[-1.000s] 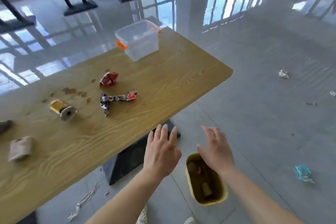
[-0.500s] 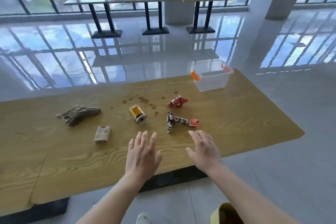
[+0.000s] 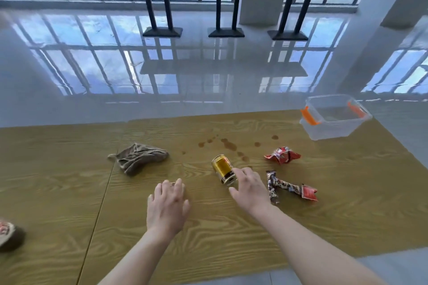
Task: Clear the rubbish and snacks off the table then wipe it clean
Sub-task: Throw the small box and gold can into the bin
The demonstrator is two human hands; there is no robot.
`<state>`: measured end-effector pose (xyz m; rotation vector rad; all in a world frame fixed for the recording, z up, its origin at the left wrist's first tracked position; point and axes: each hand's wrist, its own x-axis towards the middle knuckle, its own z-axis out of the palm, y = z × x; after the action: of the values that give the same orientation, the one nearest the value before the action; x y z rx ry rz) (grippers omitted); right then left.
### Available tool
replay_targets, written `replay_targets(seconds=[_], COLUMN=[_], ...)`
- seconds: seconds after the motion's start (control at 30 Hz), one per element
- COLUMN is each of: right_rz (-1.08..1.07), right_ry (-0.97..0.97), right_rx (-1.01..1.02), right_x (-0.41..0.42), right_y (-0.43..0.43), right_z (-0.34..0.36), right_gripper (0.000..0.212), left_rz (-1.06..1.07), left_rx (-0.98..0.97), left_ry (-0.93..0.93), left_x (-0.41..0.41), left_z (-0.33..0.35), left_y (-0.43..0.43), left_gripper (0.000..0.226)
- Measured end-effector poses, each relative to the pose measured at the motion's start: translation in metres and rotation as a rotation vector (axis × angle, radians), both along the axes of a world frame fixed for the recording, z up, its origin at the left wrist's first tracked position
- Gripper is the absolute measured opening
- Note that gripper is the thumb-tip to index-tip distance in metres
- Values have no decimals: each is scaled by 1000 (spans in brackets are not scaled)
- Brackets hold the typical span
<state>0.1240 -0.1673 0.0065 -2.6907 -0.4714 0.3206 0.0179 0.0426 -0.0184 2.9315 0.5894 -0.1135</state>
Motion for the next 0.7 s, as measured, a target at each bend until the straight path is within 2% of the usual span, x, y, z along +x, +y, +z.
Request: replay_targets(seconds=[0.3,0.5,0.7], right_rz=[11,42,18], right_ry=[101,162,158], right_rx=[-123,-176,-126], right_x=[51,70,71], right_y=[47,58,47], right_z=[-30,-49,-53], right_gripper=[75,86,92], left_rz=[155,159,135], left_rx=[-183,-180,-213], left_ry=[166,174,123], left_x=[25,35,47], left_z=[-36,-46,-39], left_y=[19,19,17], left_gripper=[74,67,74])
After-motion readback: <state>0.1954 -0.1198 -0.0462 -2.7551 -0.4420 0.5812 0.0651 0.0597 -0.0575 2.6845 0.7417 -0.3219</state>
